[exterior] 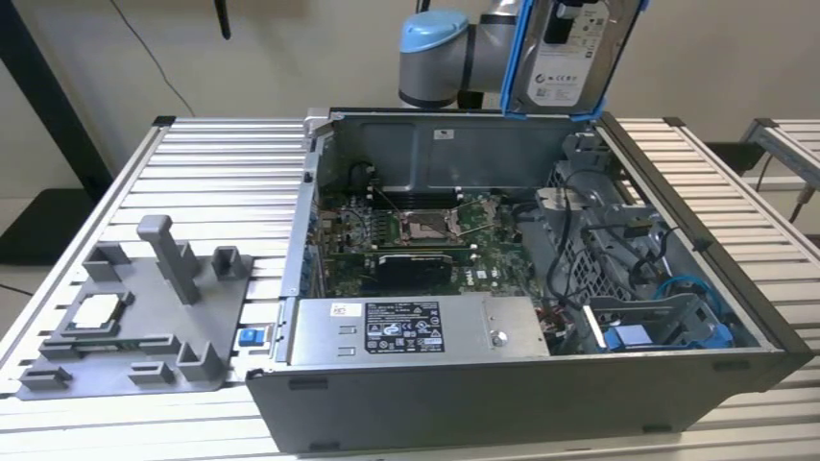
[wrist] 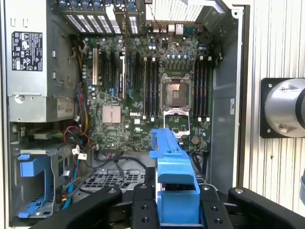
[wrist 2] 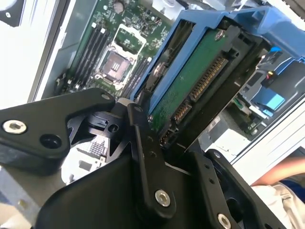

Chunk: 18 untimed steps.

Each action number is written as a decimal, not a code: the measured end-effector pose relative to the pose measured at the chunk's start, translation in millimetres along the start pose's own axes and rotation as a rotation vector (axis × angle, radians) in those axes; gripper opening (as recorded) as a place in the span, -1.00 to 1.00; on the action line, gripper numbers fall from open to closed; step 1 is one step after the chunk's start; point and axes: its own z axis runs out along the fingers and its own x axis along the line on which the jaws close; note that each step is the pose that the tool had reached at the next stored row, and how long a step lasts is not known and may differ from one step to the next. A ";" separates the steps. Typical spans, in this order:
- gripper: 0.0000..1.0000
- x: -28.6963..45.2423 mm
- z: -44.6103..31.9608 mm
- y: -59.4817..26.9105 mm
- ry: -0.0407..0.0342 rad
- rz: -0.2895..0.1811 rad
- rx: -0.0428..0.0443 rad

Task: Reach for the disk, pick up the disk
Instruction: 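Pick up the disk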

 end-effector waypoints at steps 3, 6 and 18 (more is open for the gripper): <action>-1.00 0.0 -0.1 -0.7 0.0001 0.000 0.0000; -1.00 0.0 0.0 -1.1 0.0000 0.000 0.0000; -1.00 4.0 0.1 -1.7 0.0001 0.000 -0.0001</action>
